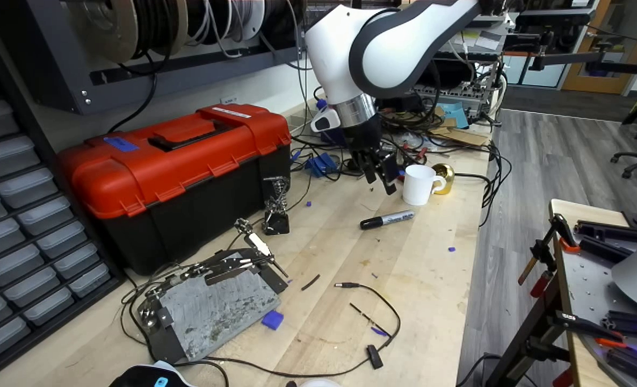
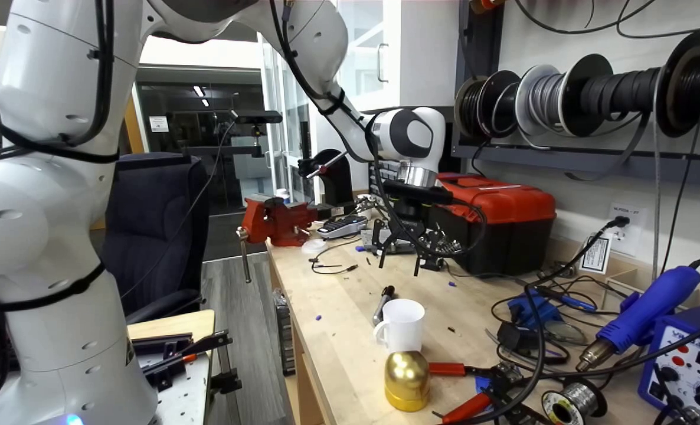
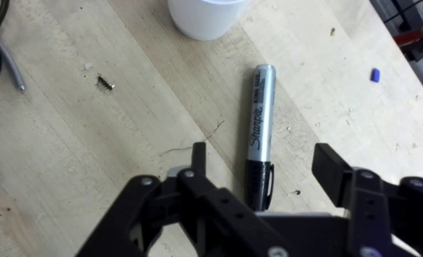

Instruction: Pick up the pen from the white cup and put it on the table.

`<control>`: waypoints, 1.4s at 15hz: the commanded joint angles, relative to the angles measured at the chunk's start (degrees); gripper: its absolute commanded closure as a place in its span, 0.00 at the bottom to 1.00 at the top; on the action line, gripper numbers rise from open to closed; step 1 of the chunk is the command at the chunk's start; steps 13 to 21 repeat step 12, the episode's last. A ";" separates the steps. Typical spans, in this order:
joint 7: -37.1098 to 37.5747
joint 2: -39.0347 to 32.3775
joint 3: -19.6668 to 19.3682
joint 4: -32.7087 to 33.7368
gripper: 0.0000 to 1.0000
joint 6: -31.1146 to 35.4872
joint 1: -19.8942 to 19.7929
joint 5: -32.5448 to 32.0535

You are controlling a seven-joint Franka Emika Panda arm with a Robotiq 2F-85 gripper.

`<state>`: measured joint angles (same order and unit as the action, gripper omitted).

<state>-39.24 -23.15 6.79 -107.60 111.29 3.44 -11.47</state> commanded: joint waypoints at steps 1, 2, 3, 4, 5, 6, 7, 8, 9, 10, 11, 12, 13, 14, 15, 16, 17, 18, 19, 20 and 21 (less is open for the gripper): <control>2.91 2.86 0.01 -3.45 0.00 5.63 -2.85 6.28; 3.53 3.25 -0.13 -3.98 0.00 6.55 -3.52 8.20; 4.35 3.54 -0.32 -4.44 0.00 7.77 -4.01 9.87; 5.91 4.03 -0.74 -4.96 0.00 8.66 -4.28 10.92; 7.13 4.28 -0.99 -5.23 0.00 9.11 -4.59 11.91; 4.08 0.65 -0.56 -1.24 0.00 6.47 -4.06 9.91; 4.80 0.86 -0.70 -1.51 0.00 6.96 -4.43 10.55; 5.12 1.10 -0.82 -1.75 0.00 7.12 -4.60 10.85; 5.44 1.36 -0.89 -1.94 0.00 7.15 -4.62 10.95; 5.69 1.53 -0.88 -2.04 0.00 7.15 -4.59 11.00; 5.79 1.62 -0.88 -2.09 0.00 7.16 -4.57 11.04; 5.85 1.64 -0.88 -2.11 0.00 7.16 -4.57 11.05; 5.85 1.64 -0.88 -2.11 0.00 7.16 -4.57 11.05; 5.85 1.64 -0.88 -2.11 0.00 7.16 -4.57 11.05; 5.85 1.64 -0.88 -2.11 0.00 7.16 -4.57 11.05; 5.85 1.64 -0.88 -2.11 0.00 7.16 -4.57 11.05; 5.85 1.64 -0.88 -2.11 0.00 7.16 -4.57 11.05; 5.85 1.64 -0.88 -2.11 0.00 7.16 -4.57 11.05; 5.85 1.64 -0.88 -2.11 0.00 7.16 -4.57 11.05; 5.85 1.64 -0.88 -2.11 0.00 7.16 -4.57 11.05; 5.85 1.64 -0.88 -2.11 0.00 7.16 -4.57 11.05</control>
